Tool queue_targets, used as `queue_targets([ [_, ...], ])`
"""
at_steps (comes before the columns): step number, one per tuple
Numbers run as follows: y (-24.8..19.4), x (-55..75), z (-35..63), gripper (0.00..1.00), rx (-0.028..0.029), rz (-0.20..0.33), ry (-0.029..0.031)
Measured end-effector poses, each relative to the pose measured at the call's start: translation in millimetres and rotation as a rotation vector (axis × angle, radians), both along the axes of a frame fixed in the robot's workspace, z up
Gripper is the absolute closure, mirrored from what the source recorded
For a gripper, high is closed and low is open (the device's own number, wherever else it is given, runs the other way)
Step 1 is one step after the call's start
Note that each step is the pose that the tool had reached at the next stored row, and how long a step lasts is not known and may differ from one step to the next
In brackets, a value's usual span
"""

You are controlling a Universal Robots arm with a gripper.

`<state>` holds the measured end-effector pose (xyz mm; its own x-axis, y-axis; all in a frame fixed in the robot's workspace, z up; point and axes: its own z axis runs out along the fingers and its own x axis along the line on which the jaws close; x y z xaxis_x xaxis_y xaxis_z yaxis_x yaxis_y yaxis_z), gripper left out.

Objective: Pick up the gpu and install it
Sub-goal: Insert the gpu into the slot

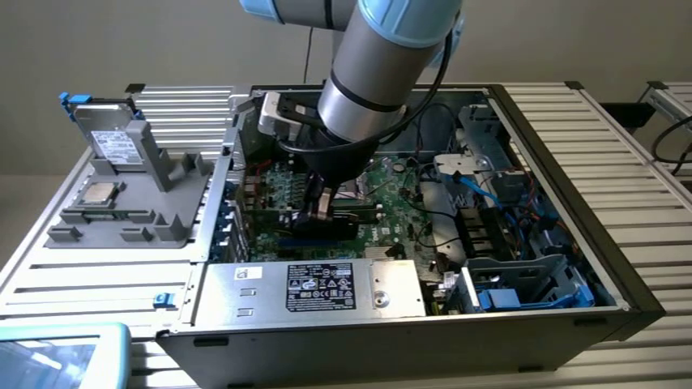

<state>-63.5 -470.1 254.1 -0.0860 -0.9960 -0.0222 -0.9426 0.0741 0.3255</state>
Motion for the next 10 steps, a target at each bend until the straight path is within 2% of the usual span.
queue_targets([
  [2,-0.3,0.2,-0.5,0.72,0.0004,0.0,0.0076],
  [4,-0.7,0.2,-0.7,0.72,0.0002,0.0,0.0122],
  [10,-1.2,1.1,-0.8,0.72,0.0003,0.0,0.0131],
])
